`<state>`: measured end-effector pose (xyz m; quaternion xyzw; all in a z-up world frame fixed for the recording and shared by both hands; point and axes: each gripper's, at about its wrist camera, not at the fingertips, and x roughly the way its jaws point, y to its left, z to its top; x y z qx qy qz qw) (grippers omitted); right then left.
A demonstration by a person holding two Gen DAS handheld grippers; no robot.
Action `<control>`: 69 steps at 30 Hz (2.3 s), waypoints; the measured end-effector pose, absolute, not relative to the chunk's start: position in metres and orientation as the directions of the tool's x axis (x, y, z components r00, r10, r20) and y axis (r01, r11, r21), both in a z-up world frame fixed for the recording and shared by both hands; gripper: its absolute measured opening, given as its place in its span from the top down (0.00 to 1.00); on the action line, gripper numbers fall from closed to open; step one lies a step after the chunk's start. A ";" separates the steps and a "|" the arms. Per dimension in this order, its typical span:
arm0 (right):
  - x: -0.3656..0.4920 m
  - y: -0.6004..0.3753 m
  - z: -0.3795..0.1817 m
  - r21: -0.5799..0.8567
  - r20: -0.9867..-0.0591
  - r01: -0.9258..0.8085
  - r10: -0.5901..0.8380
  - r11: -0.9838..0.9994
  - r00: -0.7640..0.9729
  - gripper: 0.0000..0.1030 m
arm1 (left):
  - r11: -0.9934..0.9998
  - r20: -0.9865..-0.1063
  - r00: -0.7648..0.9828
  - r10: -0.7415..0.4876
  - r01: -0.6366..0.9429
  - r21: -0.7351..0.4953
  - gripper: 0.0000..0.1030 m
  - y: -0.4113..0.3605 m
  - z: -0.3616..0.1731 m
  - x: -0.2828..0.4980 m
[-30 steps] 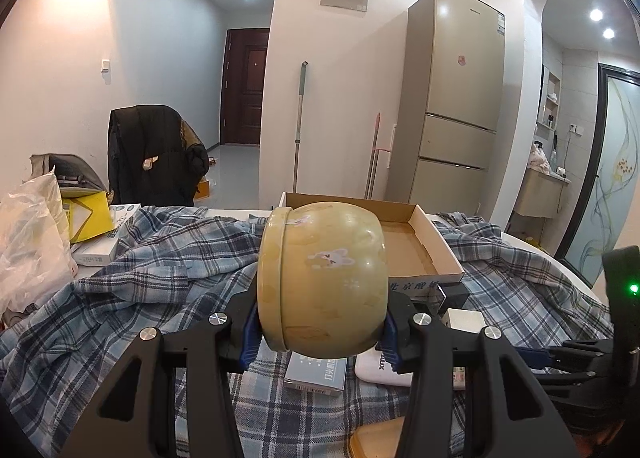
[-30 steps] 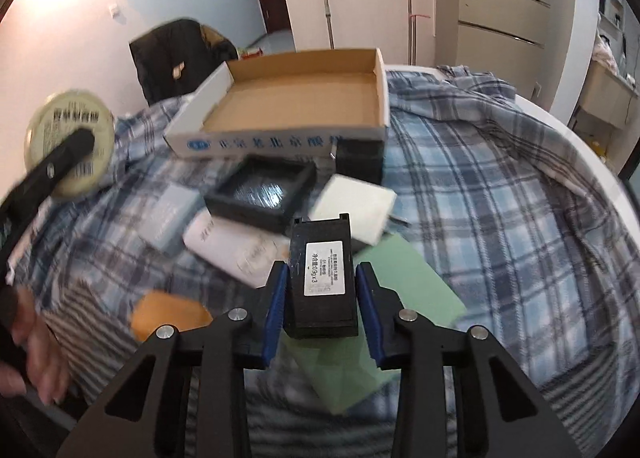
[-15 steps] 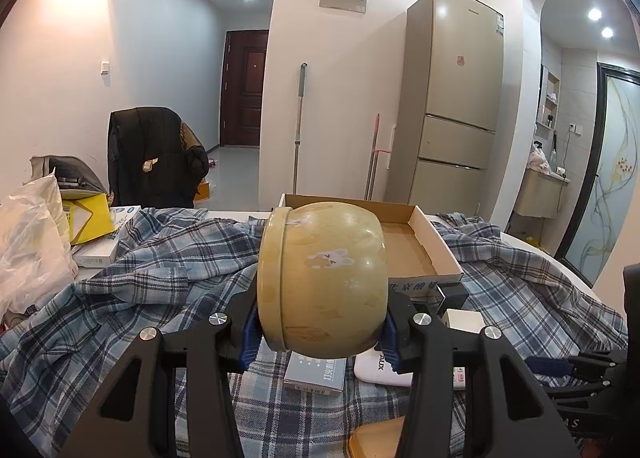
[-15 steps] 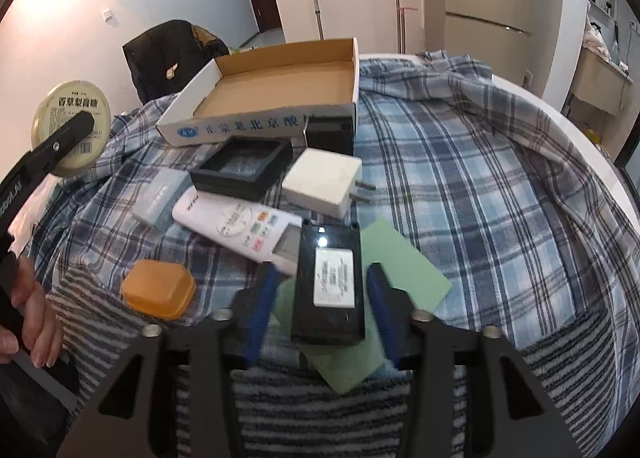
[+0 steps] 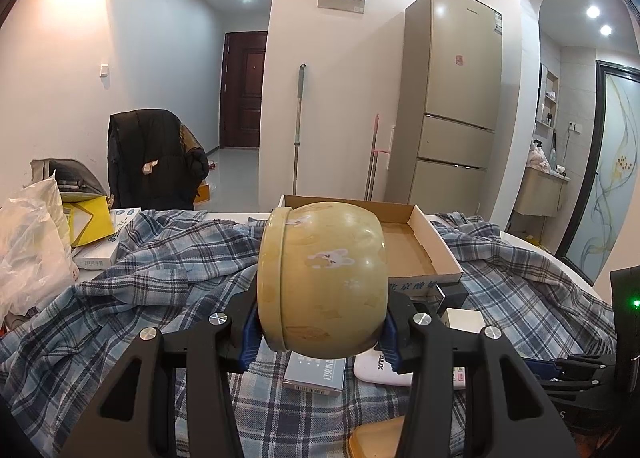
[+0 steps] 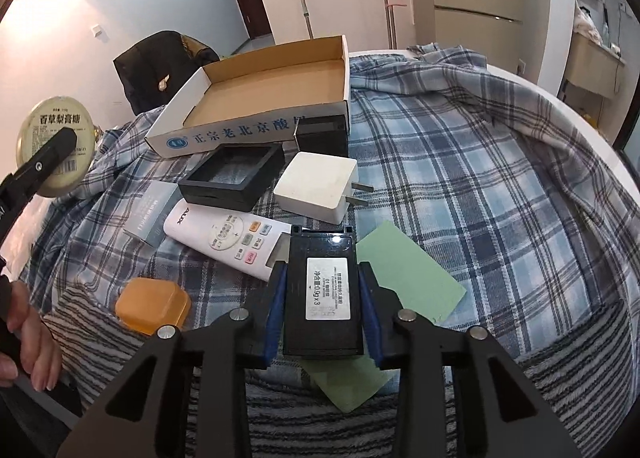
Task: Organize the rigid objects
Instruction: 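Grasp the black battery case with the right gripper while the left gripper holds the jar, then lift and carry the jar with the left gripper while the right gripper carries the case toward the cardboard box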
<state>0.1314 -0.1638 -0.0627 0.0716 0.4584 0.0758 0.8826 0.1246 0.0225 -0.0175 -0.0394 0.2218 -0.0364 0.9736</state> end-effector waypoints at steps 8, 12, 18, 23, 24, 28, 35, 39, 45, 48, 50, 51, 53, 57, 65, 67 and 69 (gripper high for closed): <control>0.127 -0.161 -0.053 0.165 -0.781 -0.079 0.180 0.983 0.598 0.68 | 0.996 -0.410 0.909 -0.074 0.045 -0.080 0.51 0.023 -0.015 0.121; 0.124 -0.156 -0.040 0.135 -0.759 -0.105 0.171 0.985 0.628 0.68 | 0.997 -0.440 0.897 -0.046 0.011 -0.081 0.51 0.021 -0.010 0.119; 0.122 -0.159 -0.004 0.112 -0.699 -0.129 0.170 0.985 0.694 0.68 | 0.999 -0.366 0.930 -0.038 0.024 -0.045 0.51 0.019 0.022 0.103; 0.129 -0.162 0.043 0.083 -0.604 -0.144 0.165 0.986 0.780 0.68 | 1.000 -0.391 0.920 0.000 -0.005 -0.010 0.51 0.022 0.055 0.107; 0.132 -0.163 0.052 0.084 -0.584 -0.144 0.166 0.986 0.795 0.68 | 1.000 -0.381 0.924 0.005 -0.008 -0.008 0.51 0.024 0.063 0.110; 0.151 -0.162 0.082 0.097 -0.521 -0.131 0.163 0.987 0.838 0.68 | 1.000 -0.363 0.932 0.012 -0.006 0.018 0.51 0.024 0.097 0.128; 0.199 -0.154 0.129 0.208 -0.414 -0.110 0.190 0.972 0.890 0.68 | 0.998 -0.252 0.968 -0.007 -0.007 -0.056 0.51 0.019 0.152 0.150; 0.221 -0.143 0.138 0.216 -0.396 -0.115 0.195 0.970 0.898 0.68 | 0.999 -0.275 0.961 -0.042 0.033 -0.038 0.51 0.012 0.152 0.178; 0.252 -0.139 0.104 0.196 -0.435 -0.077 0.157 0.978 0.887 0.68 | 0.995 -0.379 0.921 -0.096 0.089 -0.034 0.51 0.020 0.097 0.234; 0.272 -0.140 0.074 0.181 -0.503 -0.057 0.143 0.982 0.852 0.68 | 0.992 -0.476 0.870 -0.129 0.113 -0.062 0.51 0.024 0.068 0.267; 0.282 -0.143 0.055 0.190 -0.553 -0.062 0.159 0.980 0.818 0.68 | 0.995 -0.529 0.843 -0.102 0.090 -0.049 0.51 0.027 0.048 0.285; 0.286 -0.145 0.049 0.184 -0.572 -0.055 0.153 0.981 0.806 0.68 | 0.996 -0.562 0.822 -0.090 0.081 -0.041 0.51 0.029 0.036 0.294; 0.293 -0.151 0.033 0.163 -0.612 -0.020 0.117 0.986 0.782 0.68 | 0.994 -0.606 0.789 -0.103 0.095 -0.045 0.51 0.031 0.020 0.305; 0.301 -0.157 0.017 0.170 -0.647 -0.017 0.125 0.985 0.752 0.68 | 0.992 -0.690 0.713 -0.122 0.111 -0.060 0.51 0.031 -0.011 0.323; 0.308 -0.145 -0.005 0.167 -0.713 -0.035 0.145 0.985 0.686 0.68 | 0.992 -0.797 0.595 -0.107 0.116 -0.046 0.51 0.026 -0.057 0.341; 0.310 -0.144 -0.009 0.163 -0.724 -0.037 0.145 0.986 0.674 0.68 | 0.993 -0.808 0.583 -0.087 0.113 -0.026 0.51 0.024 -0.061 0.342; 0.311 -0.143 -0.013 0.165 -0.731 -0.039 0.149 0.986 0.666 0.68 | 0.993 -0.816 0.573 -0.077 0.114 -0.014 0.51 0.023 -0.063 0.343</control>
